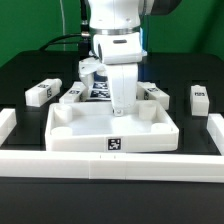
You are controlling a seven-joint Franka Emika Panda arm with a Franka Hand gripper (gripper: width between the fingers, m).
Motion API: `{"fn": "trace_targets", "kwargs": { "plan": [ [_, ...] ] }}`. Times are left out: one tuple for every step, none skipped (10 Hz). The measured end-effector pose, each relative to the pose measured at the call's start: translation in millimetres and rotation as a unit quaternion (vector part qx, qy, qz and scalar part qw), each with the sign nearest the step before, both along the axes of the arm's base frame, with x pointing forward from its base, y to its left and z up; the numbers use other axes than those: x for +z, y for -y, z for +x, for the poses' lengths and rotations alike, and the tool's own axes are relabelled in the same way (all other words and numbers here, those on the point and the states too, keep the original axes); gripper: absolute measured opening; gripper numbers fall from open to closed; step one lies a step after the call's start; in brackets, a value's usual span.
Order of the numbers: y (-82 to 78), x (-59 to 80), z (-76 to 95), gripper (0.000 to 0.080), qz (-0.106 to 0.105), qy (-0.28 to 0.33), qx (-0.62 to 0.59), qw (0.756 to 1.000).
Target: Assemble desk
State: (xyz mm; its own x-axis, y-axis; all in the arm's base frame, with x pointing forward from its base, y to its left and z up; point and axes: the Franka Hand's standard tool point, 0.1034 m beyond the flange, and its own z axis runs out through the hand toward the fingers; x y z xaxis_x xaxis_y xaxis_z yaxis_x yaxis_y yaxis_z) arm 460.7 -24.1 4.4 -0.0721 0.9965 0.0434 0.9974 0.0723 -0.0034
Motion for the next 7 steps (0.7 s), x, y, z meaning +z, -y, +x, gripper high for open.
{"fn": "trace_targets", "kwargs": {
  "plan": [
    [-6.4,0.4,3.4,0.0058,0.001,-0.002,-0.032,0.999],
    [-16.5,0.1,7.5,0.0058,0.002,-0.006,-0.061,0.998],
    [-25.4,1.1,14.4,0.0058,0.001,-0.012,-0.086,0.996],
    [-32.1,1.7,22.7,0.0058,0.001,-0.012,-0.097,0.995],
    [-38.5,1.3,30.1,0.0058,0.002,-0.009,-0.103,0.995],
    [-47.7,0.8,37.7,0.0058,0.004,-0.006,-0.113,0.994],
    [-54.4,0.6,42.6,0.0058,0.006,-0.004,-0.114,0.993]
  ]
}}
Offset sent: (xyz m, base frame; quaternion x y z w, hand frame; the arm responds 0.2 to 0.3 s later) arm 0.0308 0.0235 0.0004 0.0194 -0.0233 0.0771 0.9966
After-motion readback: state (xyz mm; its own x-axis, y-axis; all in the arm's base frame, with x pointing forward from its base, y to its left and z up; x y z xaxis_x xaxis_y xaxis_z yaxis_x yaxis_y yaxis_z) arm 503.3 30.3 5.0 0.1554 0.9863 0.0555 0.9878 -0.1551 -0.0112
